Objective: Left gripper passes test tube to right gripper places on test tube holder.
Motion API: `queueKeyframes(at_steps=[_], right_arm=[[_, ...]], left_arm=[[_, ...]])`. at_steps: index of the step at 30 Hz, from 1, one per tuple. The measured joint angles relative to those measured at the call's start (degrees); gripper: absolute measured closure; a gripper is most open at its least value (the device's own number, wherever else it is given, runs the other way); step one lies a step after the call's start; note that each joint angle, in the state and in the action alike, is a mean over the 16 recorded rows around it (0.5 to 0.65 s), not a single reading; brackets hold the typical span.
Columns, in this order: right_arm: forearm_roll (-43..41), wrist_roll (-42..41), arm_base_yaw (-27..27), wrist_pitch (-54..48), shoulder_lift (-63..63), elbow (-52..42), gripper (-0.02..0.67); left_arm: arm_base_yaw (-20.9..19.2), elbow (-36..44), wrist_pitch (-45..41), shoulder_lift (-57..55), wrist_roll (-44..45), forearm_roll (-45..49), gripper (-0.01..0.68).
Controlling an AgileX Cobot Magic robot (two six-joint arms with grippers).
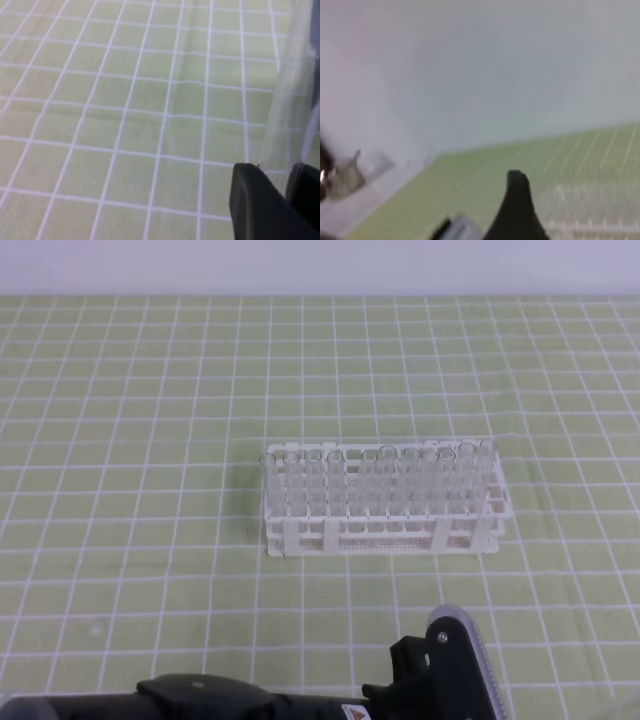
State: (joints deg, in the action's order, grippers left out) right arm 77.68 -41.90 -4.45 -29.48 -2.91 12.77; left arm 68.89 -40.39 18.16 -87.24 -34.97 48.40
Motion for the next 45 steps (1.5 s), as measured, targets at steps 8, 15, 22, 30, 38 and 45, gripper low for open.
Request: queueKeyframes(at_steps=[8, 15, 22, 30, 38, 45], right_arm=[[-0.3, -7.6, 0.0, -6.3, -4.7, 1.0, 0.163], [-0.3, -12.1, 0.0, -8.2, -6.6, 1.0, 0.161], [-0.2, -13.9, 0.0, -8.1, -6.7, 1.0, 0.194], [0.1, -14.6, 0.0, -6.4, -6.7, 1.0, 0.287], [2.0, -17.1, 0.0, -5.0, -6.7, 1.0, 0.361], [4.6, -20.5, 0.0, -4.5, -6.7, 1.0, 0.392]], left_arm=[[0.0, -0.5, 2.8, -0.1, 0.1, -0.4, 0.628], [0.0, -2.6, 3.8, -0.1, 0.0, -1.7, 0.634], [0.0, -5.2, 4.3, 0.0, -0.1, -2.8, 0.651], [0.0, -6.3, 5.0, 0.1, -0.3, -4.1, 0.669], [0.0, -6.3, 5.7, 0.1, -0.4, -6.2, 0.663], [0.0, -6.3, 5.9, 0.1, -0.4, -7.3, 0.657]])
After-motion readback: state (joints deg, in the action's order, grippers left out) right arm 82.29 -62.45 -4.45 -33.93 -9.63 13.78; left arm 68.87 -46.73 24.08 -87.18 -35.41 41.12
